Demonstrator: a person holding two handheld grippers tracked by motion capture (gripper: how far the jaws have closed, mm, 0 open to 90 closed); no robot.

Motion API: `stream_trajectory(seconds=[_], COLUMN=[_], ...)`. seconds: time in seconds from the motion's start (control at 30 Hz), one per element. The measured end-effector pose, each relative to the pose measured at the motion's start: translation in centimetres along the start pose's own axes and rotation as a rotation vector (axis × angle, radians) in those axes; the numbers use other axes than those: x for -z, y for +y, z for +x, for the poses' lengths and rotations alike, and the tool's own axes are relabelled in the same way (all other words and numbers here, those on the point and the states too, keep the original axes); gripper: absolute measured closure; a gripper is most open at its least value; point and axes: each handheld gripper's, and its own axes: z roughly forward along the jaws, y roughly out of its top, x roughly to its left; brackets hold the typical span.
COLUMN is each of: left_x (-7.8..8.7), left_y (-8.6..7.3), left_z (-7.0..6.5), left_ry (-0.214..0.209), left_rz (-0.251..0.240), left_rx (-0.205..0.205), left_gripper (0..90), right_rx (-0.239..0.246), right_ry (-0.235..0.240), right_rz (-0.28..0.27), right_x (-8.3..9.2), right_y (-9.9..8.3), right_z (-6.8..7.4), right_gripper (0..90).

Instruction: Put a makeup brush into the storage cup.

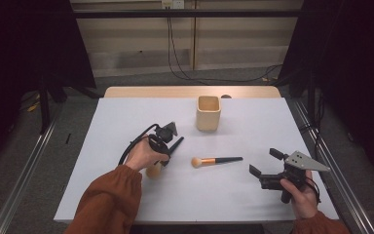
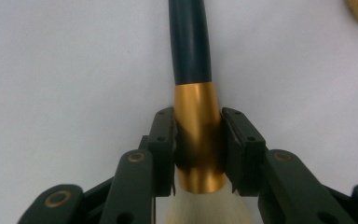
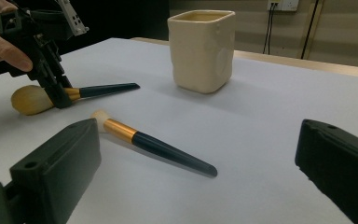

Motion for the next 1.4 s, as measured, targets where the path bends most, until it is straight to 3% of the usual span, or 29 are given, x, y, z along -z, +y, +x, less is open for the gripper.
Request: stream_trajectory(seconds=[0.1, 0.3, 0.53, 0.77, 0.83, 0.87, 0.97, 1.0, 1.03, 1.4], left_x=[0.1, 0.8, 2.1, 2.8, 3.3, 3.3, 3.8, 4.1, 4.2, 4.5], left_y=[-0.2, -0.8, -1.6, -2.3, -2.8, -2.8, -3.2, -3.6, -3.8, -5.7], left_z=[0.4, 1.1, 2.1, 2.2, 2.4, 2.4, 2.6, 2.8, 2.9, 3.7], left_ry=[0.011, -0.013, -0.041, -0.029, -0.048, -0.048, -0.046, -0.041, -0.049, -0.039], left_rz=[-0.010, -0.048, -0.158, -0.218, -0.281, -0.281, -0.341, -0.411, -0.445, -0.608], left_rx=[0.011, 0.024, 0.035, 0.035, 0.041, 0.041, 0.036, 0.001, 0.001, 0.003], left_gripper=[66.8, 66.9, 66.8, 66.8, 66.8, 66.8, 66.8, 66.8, 66.8, 66.7], right_rx=[-0.003, -0.004, -0.001, -0.001, 0.000, 0.000, -0.002, -0.002, -0.002, -0.001], right_ry=[0.001, -0.001, 0.000, -0.001, -0.001, -0.001, -0.003, -0.002, -0.002, -0.004], right_rz=[-0.002, -0.001, -0.001, -0.001, -0.001, -0.001, -0.002, -0.002, -0.002, -0.003], right_x=[0.0, 0.0, 0.0, 0.0, 0.0, 0.0, 0.0, 0.0, 0.0, 0.0], right_y=[0.0, 0.0, 0.0, 0.0, 0.0, 0.0, 0.0, 0.0, 0.0, 0.0], right_z=[0.0, 0.0, 0.0, 0.0, 0.0, 0.0, 0.0, 0.0, 0.0, 0.0], right_gripper=[0.1, 0.1, 0.1, 0.1, 0.1, 0.1, 0.1, 0.1, 0.1, 0.1])
